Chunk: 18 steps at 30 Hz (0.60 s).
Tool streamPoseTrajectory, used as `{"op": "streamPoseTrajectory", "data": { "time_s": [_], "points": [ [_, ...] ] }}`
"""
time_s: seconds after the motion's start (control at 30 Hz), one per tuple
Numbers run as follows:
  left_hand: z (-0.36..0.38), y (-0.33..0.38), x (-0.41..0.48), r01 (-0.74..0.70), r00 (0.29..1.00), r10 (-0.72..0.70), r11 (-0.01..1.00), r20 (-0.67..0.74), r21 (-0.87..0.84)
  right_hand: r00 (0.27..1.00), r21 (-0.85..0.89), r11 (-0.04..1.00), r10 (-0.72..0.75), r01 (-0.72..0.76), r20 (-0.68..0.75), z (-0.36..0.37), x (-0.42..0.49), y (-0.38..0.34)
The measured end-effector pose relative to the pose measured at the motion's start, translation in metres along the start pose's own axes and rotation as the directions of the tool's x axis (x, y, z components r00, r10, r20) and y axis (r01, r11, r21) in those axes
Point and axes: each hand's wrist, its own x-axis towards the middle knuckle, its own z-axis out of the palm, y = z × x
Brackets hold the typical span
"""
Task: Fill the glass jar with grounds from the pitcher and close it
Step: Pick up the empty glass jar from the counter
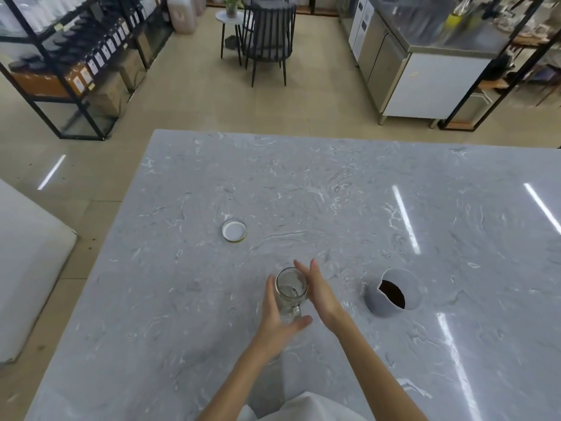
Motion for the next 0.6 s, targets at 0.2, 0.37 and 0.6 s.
{"op": "streamPoseTrajectory", "data": {
  "time_s": [0.2,0.37,0.6],
  "points": [
    [-0.041,0.014,0.037,-0.094,0.972,0.049,0.978,0.231,0.185,0.985,0.169,0.984,0.077,-0.051,-0.154,-0.008,-0.035,0.043],
    [-0.05,0.009,0.047,-0.111,0.982,0.08,0.976,0.17,0.185,0.992,0.151,0.988,0.007,0.012,-0.13,-0.002,-0.029,0.026],
    [-0.046,0.006,0.041,-0.161,0.947,0.059,0.938,0.316,0.307,0.995,0.159,0.985,0.077,-0.067,-0.059,-0.003,-0.034,0.036]
  ]
}}
